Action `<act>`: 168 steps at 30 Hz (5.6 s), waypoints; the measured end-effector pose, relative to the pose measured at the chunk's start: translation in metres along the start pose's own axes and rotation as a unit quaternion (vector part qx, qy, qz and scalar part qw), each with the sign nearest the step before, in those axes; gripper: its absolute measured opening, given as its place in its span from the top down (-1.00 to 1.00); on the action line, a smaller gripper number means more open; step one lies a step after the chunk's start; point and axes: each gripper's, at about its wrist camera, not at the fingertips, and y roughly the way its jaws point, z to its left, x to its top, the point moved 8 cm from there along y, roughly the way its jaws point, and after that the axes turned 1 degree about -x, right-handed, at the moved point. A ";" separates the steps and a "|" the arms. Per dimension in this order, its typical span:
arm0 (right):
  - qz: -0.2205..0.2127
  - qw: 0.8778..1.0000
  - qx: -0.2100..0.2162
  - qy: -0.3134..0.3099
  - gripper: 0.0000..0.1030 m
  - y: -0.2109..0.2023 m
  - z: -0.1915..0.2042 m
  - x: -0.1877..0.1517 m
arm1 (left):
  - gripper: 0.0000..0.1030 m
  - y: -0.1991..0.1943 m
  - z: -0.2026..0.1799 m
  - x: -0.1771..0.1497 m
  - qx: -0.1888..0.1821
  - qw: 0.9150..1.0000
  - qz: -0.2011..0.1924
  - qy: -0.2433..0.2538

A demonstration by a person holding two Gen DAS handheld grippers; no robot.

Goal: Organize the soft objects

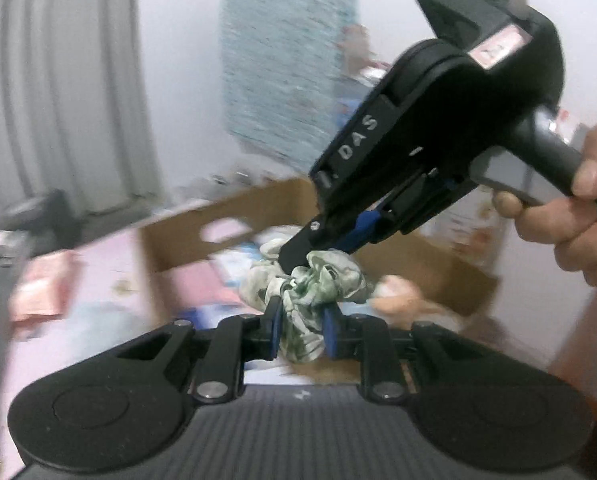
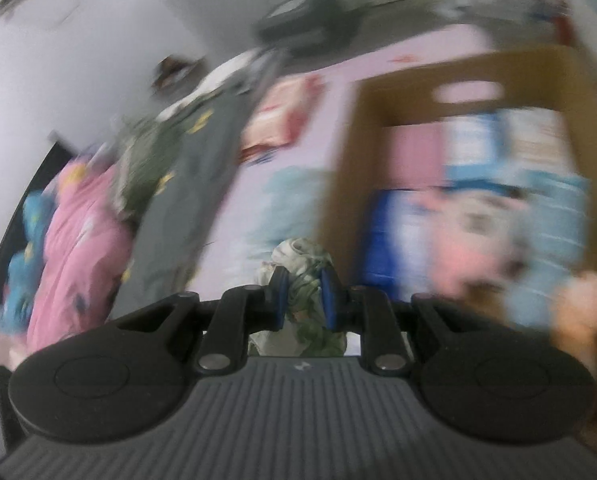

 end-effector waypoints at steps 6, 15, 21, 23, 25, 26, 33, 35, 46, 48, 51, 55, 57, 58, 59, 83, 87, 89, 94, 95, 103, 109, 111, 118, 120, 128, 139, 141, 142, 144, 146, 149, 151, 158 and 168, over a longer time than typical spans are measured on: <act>0.001 0.997 -0.049 0.060 0.67 -0.015 -0.088 -0.018 | 0.48 0.061 -0.023 -0.003 -0.068 0.994 0.075 -0.043; 0.011 0.995 -0.059 0.081 0.55 0.004 -0.135 -0.032 | -0.36 0.068 -0.001 -0.020 -0.070 0.988 0.096 -0.094; -0.006 0.995 -0.069 0.068 0.37 -0.003 -0.127 -0.028 | -0.44 0.053 0.012 -0.014 -0.066 0.987 0.089 -0.112; -0.016 0.995 -0.066 0.071 0.28 -0.013 -0.123 -0.027 | -0.54 0.047 0.018 -0.012 -0.060 0.988 0.085 -0.116; -0.031 0.995 -0.056 0.078 0.15 -0.025 -0.117 -0.028 | -0.64 0.037 0.026 -0.010 -0.052 0.988 0.078 -0.121; -0.039 0.995 -0.052 0.080 0.08 -0.031 -0.113 -0.029 | -0.73 0.031 0.031 -0.008 -0.048 0.988 0.072 -0.124; -0.128 0.990 -0.013 0.063 -0.64 -0.085 -0.062 -0.048 | -1.00 -0.020 0.068 -0.007 -0.002 0.988 0.041 -0.147; -0.149 0.988 -0.018 0.045 -0.74 -0.096 -0.044 -0.060 | -1.00 -0.035 0.083 -0.014 0.020 0.985 0.043 -0.166; -0.206 0.950 -0.219 -0.083 -0.98 -0.097 0.019 -0.137 | -1.00 -0.105 0.141 -0.096 0.205 0.950 0.094 -0.214; -0.202 0.942 -0.251 -0.095 -0.98 -0.085 0.023 -0.148 | -1.00 -0.111 0.143 -0.108 0.217 0.944 0.112 -0.223; -0.196 0.931 -0.291 -0.105 -0.98 -0.069 0.027 -0.159 | -1.00 -0.116 0.142 -0.120 0.198 0.941 0.121 -0.246; -0.193 0.927 -0.308 -0.090 -0.98 -0.048 0.029 -0.167 | -1.00 -0.118 0.140 -0.127 0.208 0.933 0.120 -0.268; -0.182 0.934 -0.298 -0.076 -0.98 -0.039 0.031 -0.171 | -1.00 -0.118 0.136 -0.127 0.213 0.935 0.122 -0.255; -0.175 0.938 -0.290 -0.069 -0.98 -0.034 0.032 -0.173 | -1.00 -0.118 0.133 -0.128 0.215 0.936 0.123 -0.250; -0.170 0.942 -0.283 -0.066 -0.98 -0.029 0.033 -0.173 | -1.00 -0.118 0.128 -0.127 0.218 0.937 0.123 -0.245; -0.113 0.956 -0.262 -0.073 -0.98 0.014 0.041 -0.175 | -1.00 -0.095 0.104 -0.118 0.197 0.944 0.143 -0.222; -0.117 0.954 -0.265 -0.077 -0.98 0.010 0.042 -0.174 | -1.00 -0.095 0.102 -0.116 0.198 0.945 0.142 -0.219; -0.118 0.953 -0.268 -0.077 -0.98 0.009 0.041 -0.173 | -1.00 -0.095 0.102 -0.116 0.198 0.945 0.141 -0.218; -0.120 0.953 -0.269 -0.074 -0.98 0.007 0.041 -0.173 | -1.00 -0.098 0.102 -0.114 0.199 0.945 0.137 -0.219; -0.120 0.952 -0.270 -0.075 -0.98 0.007 0.042 -0.174 | -1.00 -0.098 0.102 -0.114 0.199 0.945 0.136 -0.219; -0.122 0.952 -0.271 -0.076 -0.98 0.005 0.043 -0.174 | -0.99 -0.101 0.102 -0.112 0.202 0.946 0.132 -0.216; -0.124 0.950 -0.274 -0.078 -0.98 0.001 0.046 -0.173 | -0.99 -0.104 0.102 -0.109 0.200 0.946 0.127 -0.220; -0.125 0.950 -0.275 -0.079 -0.98 0.000 0.047 -0.172 | -0.99 -0.104 0.102 -0.108 0.199 0.946 0.125 -0.221; -0.130 0.948 -0.281 -0.080 -0.98 -0.004 0.050 -0.170 | -0.99 -0.104 0.103 -0.104 0.198 0.947 0.122 -0.222; -0.131 0.948 -0.280 -0.080 -0.98 -0.005 0.050 -0.170 | -0.99 -0.104 0.103 -0.104 0.199 0.947 0.122 -0.222; -0.131 0.948 -0.280 -0.081 -0.98 -0.005 0.051 -0.169 | -0.98 -0.105 0.103 -0.103 0.200 0.946 0.122 -0.222; -0.135 0.948 -0.277 -0.079 -0.98 -0.007 0.055 -0.174 | -0.98 -0.109 0.102 -0.102 0.202 0.946 0.118 -0.223; -0.135 0.948 -0.277 -0.080 -0.98 -0.007 0.055 -0.173 | -0.98 -0.109 0.102 -0.101 0.201 0.947 0.117 -0.223; -0.135 0.948 -0.277 -0.079 -0.98 -0.007 0.055 -0.173 | -0.98 -0.110 0.102 -0.101 0.202 0.947 0.116 -0.223; -0.137 0.948 -0.277 -0.080 -0.98 -0.008 0.056 -0.173 | -0.98 -0.111 0.101 -0.100 0.202 0.947 0.115 -0.223; -0.138 0.948 -0.277 -0.080 -0.98 -0.009 0.057 -0.173 | -0.98 -0.111 0.101 -0.099 0.202 0.947 0.114 -0.224; -0.138 0.948 -0.276 -0.079 -0.98 -0.009 0.057 -0.173 | -0.98 -0.112 0.101 -0.098 0.203 0.947 0.113 -0.224; -0.137 0.948 -0.276 -0.079 -0.98 -0.010 0.057 -0.173 | -0.98 -0.112 0.102 -0.098 0.202 0.947 0.113 -0.224; -0.138 0.948 -0.277 -0.080 -0.98 -0.009 0.057 -0.173 | -0.98 -0.112 0.102 -0.099 0.202 0.947 0.113 -0.224; -0.136 0.948 -0.275 -0.081 -0.98 -0.009 0.060 -0.172 | -0.98 -0.114 0.104 -0.099 0.203 0.946 0.112 -0.227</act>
